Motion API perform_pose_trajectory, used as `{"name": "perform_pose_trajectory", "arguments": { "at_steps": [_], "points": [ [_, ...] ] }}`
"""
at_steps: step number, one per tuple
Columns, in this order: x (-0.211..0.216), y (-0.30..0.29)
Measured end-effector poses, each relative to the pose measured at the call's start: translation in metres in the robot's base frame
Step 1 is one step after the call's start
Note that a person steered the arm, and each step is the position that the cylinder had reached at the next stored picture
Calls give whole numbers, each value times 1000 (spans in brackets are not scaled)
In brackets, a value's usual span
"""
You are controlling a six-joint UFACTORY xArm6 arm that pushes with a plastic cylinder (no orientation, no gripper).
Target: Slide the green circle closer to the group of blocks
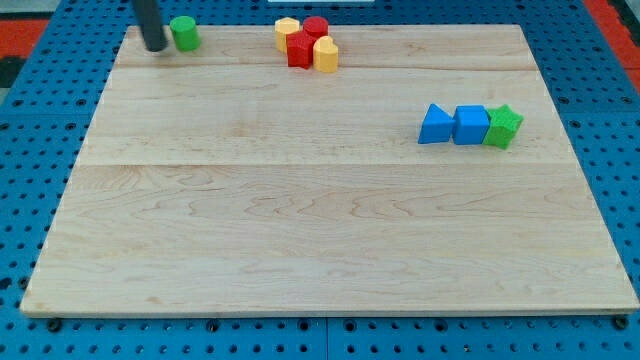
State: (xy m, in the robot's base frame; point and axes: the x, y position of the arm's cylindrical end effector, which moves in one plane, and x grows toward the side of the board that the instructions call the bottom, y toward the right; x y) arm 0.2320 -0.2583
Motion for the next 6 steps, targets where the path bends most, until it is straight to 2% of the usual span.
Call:
{"name": "perform_pose_trajectory", "arguments": {
  "at_steps": [1,2,3,4,6],
  "points": [
    [-32,-40],
    [-41,-31],
    [-40,19],
    [-32,101],
    [64,141]
  ]
}}
